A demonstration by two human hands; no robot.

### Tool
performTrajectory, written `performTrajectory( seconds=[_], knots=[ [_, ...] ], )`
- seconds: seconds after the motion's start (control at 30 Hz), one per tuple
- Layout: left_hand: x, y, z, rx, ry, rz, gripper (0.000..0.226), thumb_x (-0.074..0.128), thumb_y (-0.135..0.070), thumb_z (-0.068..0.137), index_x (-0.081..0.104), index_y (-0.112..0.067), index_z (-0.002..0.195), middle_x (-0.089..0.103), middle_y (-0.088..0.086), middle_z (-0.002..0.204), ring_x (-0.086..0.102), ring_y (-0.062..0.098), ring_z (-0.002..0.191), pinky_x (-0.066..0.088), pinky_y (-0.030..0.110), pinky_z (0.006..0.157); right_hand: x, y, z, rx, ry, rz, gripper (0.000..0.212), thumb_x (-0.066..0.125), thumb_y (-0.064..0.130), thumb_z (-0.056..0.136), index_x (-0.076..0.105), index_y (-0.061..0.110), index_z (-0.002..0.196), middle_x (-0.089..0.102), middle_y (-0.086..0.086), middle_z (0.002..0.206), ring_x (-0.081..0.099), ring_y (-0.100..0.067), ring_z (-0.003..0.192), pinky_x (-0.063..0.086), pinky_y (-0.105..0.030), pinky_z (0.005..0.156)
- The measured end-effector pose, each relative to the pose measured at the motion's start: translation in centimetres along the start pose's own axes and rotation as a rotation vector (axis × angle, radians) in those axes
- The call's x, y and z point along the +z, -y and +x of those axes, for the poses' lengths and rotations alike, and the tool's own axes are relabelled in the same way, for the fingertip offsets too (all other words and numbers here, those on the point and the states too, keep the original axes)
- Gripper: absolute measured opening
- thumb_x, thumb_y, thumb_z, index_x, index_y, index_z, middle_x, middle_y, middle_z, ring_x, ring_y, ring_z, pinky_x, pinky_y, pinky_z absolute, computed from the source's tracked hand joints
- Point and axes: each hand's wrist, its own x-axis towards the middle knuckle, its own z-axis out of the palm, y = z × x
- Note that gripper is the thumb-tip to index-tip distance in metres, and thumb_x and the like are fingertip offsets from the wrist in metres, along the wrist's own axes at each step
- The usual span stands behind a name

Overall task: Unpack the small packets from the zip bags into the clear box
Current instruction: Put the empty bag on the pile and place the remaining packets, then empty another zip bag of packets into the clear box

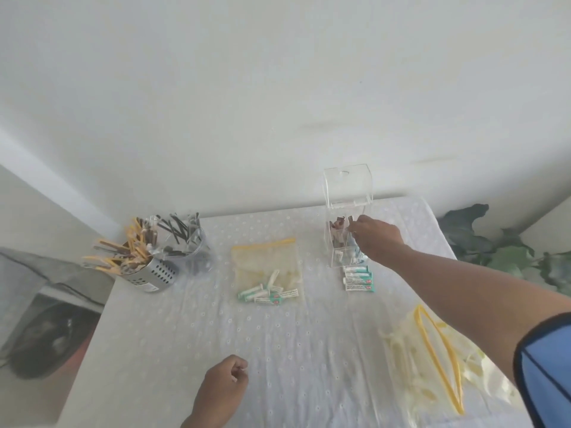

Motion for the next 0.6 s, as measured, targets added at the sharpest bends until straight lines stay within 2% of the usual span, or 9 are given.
performTrajectory(
  seconds=[0.07, 0.2, 0.3, 0.4, 0.47, 0.6],
  knots=[
    [0.5, -0.2, -0.2, 0.008, -0.001, -0.001, 0.015, 0.059, -0.025, 0.095, 0.069, -0.036, 0.096, 0.07, -0.013, 0.092, 0.066, 0.001, 0.082, 0.05, 0.017, 0.072, 0.2, -0.1, 0.1, 0.005, 0.027, -0.037, 0.029, 0.042, 0.016, 0.104, 0.066, 0.027, 0.116, 0.065, 0.003, 0.106, 0.066, -0.026, 0.094, 0.053, -0.037, 0.07],
    [0.9, 0.1, -0.4, 0.031, 0.031, 0.021, 0.015, 0.059, -0.025, 0.095, 0.068, -0.036, 0.097, 0.07, -0.012, 0.092, 0.066, 0.001, 0.081, 0.05, 0.015, 0.074, 0.2, 0.2, 0.1, 0.054, 0.071, -0.09, 0.023, 0.042, 0.008, 0.101, 0.061, 0.021, 0.105, 0.065, -0.003, 0.091, 0.062, -0.027, 0.08, 0.049, -0.034, 0.063],
    [0.0, 0.6, 0.6, 0.059, 0.051, 0.038, 0.015, 0.06, -0.024, 0.093, 0.068, -0.037, 0.093, 0.07, -0.013, 0.09, 0.066, 0.002, 0.082, 0.053, 0.02, 0.079, -0.4, 0.7, 0.0, 0.111, 0.164, -0.028, 0.03, 0.042, 0.006, 0.098, 0.065, 0.023, 0.105, 0.066, -0.002, 0.1, 0.06, -0.023, 0.082, 0.036, -0.027, 0.055],
    [-1.1, 0.6, 2.1, 0.094, 0.073, 0.06, 0.014, 0.059, -0.024, 0.093, 0.067, -0.036, 0.093, 0.07, -0.012, 0.092, 0.064, 0.001, 0.086, 0.053, 0.021, 0.08, -0.9, 0.8, -0.7, 0.154, 0.199, 0.08, 0.04, 0.041, 0.012, 0.097, 0.066, 0.03, 0.122, 0.067, 0.002, 0.119, 0.063, -0.023, 0.104, 0.038, -0.028, 0.064],
    [-1.8, 0.3, 3.3, 0.127, 0.079, 0.058, 0.014, 0.059, -0.024, 0.093, 0.068, -0.034, 0.094, 0.07, -0.012, 0.094, 0.064, 0.0, 0.089, 0.052, 0.021, 0.081, -1.6, 1.1, -1.8, 0.221, 0.138, 0.126, 0.04, 0.039, 0.017, 0.098, 0.066, 0.032, 0.124, 0.069, 0.002, 0.117, 0.064, -0.025, 0.105, 0.04, -0.03, 0.067],
    [-2.8, -0.4, 5.3, 0.183, 0.093, 0.052, 0.013, 0.056, -0.026, 0.095, 0.067, -0.032, 0.096, 0.068, -0.012, 0.094, 0.063, -0.001, 0.087, 0.049, 0.017, 0.072, -2.4, 2.8, -4.8, 0.268, -0.114, 0.223, 0.031, 0.04, 0.026, 0.102, 0.069, 0.027, 0.112, 0.072, 0.005, 0.103, 0.066, -0.026, 0.093, 0.049, -0.035, 0.071]
  ],
)
